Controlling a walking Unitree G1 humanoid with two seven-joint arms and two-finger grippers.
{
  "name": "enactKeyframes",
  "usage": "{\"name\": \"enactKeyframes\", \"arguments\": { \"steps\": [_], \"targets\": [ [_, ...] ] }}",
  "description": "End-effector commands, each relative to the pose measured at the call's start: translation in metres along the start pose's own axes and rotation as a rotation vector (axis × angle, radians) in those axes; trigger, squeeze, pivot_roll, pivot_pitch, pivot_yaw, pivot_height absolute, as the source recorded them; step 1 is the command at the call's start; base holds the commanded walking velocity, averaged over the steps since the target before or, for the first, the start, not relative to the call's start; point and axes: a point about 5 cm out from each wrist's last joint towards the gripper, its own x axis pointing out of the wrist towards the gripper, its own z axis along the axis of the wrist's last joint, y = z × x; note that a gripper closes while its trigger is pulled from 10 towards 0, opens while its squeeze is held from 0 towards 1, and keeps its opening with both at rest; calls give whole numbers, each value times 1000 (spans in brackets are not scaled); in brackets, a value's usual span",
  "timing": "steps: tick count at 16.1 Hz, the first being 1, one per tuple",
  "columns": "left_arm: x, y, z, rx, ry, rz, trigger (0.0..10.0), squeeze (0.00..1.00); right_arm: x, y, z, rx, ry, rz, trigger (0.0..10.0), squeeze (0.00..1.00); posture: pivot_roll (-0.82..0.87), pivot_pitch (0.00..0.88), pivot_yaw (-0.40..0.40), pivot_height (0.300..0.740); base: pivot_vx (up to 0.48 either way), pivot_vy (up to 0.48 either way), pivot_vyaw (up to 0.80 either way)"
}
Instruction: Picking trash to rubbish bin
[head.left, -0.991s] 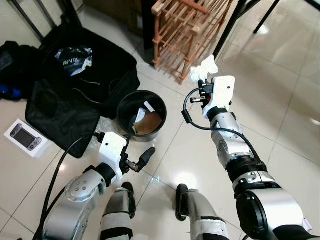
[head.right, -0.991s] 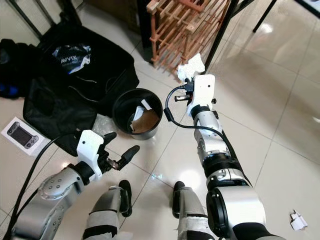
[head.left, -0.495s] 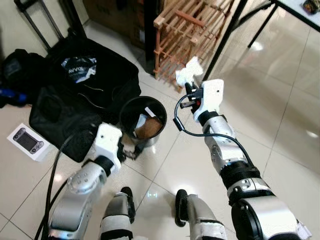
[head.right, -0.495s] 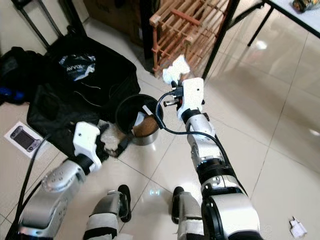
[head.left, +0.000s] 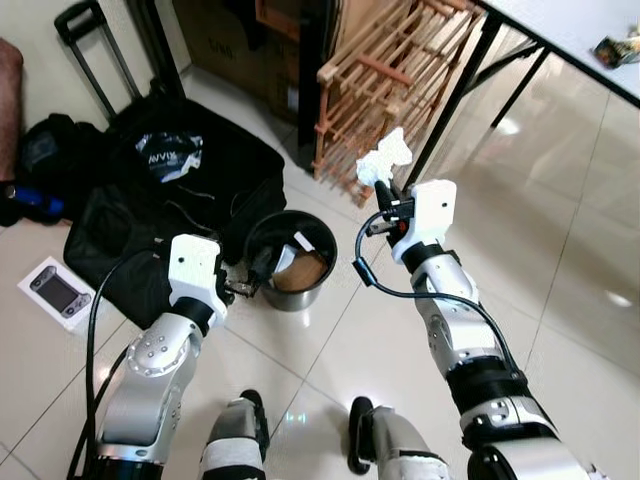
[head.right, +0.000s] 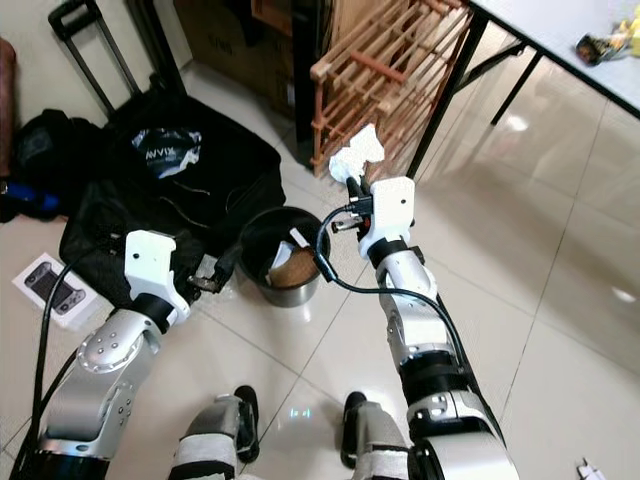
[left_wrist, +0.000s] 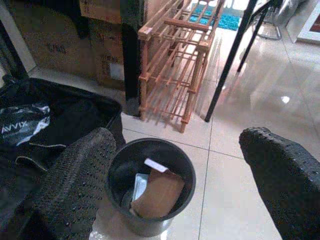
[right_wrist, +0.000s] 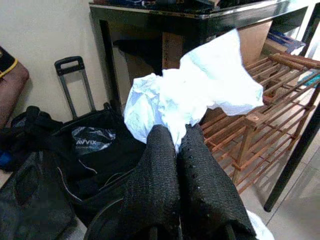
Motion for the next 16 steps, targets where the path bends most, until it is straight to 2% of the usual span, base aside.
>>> {"name": "enactKeyframes", "arguments": {
  "steps": [1, 16],
  "targets": [
    [0, 0, -5, 8, 14, 11, 10000, 0, -5, 1, -3, 0, 18, 9, 10000, 0, 152, 237, -45, 740, 326, 0, 0],
    [-6, 1, -13, 18, 38, 16, 10000, 0, -11, 9, -3, 2, 54, 42, 10000, 0, 159, 264, -50, 740, 320, 0, 0]
  ]
}}
